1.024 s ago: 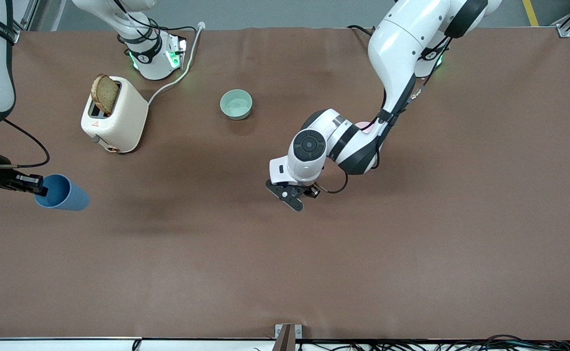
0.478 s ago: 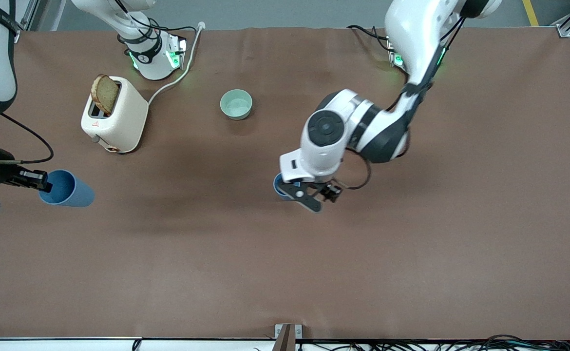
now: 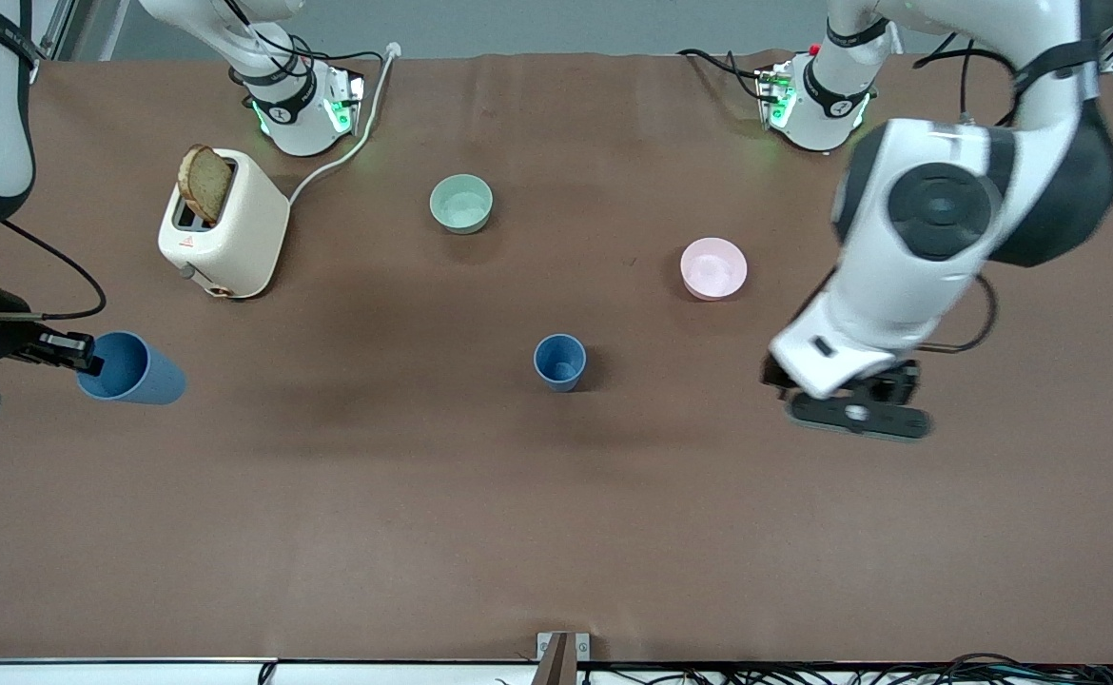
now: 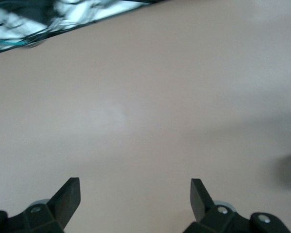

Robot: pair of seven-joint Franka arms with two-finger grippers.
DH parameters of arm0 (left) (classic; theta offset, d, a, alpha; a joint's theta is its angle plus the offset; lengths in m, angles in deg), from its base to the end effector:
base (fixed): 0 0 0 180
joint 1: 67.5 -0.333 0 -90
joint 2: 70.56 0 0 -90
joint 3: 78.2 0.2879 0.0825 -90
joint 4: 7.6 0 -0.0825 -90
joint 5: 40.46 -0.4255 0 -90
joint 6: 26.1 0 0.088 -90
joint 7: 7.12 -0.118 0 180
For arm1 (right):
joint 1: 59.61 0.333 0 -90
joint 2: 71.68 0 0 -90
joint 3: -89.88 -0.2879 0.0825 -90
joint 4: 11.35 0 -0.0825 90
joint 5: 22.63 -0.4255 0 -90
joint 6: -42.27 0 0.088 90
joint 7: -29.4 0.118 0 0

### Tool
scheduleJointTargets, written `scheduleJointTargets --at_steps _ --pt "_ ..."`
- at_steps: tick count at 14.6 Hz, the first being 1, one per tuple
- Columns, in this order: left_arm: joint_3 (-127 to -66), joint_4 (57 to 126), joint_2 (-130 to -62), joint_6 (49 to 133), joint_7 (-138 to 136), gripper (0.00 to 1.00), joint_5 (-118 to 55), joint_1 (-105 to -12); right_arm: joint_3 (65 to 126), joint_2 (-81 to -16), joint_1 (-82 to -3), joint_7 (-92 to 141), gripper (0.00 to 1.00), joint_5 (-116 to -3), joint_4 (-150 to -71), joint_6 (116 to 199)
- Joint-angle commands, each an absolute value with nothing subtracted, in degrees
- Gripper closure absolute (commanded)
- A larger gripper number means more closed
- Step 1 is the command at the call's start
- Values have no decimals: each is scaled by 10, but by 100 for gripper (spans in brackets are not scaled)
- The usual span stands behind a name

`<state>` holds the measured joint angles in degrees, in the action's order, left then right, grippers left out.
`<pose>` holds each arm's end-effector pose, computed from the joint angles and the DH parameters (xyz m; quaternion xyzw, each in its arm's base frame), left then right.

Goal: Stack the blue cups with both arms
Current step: 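Set the cup down, open the left gripper and withdraw it, then carry the held blue cup with the right gripper over the placed cup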

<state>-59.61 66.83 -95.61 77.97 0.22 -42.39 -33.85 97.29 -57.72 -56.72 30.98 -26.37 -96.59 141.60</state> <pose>0.6892 -0.2235 0.4734 -0.9913 0.0879 -0.0662 0.0718 0.6697 -0.0388 0.4893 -0.9983 0.0565 -0.0026 0.0166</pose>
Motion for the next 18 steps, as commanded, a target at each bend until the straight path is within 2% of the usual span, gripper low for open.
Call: scheduleJointTargets --at_steps 1,4,6,9,10,13,15,18 --pt "-596 684 -924 778 25 0 -426 -378 975 -578 -547 327 99 -267 -956 1411" --pt "-599 683 -902 746 14 0 -424 -416 974 -575 -530 350 99 -268 -936 1410" --pt "-614 686 -878 732 2 0 -385 -473 975 -575 -509 383 99 -268 -936 1410" --pt "-744 698 -844 711 0 0 -365 -622 975 -574 -485 393 99 -283 -935 1417" --pt "-759 702 -830 710 -11 0 -367 -641 975 -574 -476 393 99 -299 -934 1426" --pt "-759 709 -800 706 -46 0 -403 -647 975 -573 -427 413 100 -338 -937 1462" --pt "-759 706 -790 663 -41 0 -404 -657 976 -567 -383 474 100 -339 -940 1489" --pt "-763 746 -761 664 -39 0 -400 -656 976 -542 -296 581 100 -338 -941 1528"
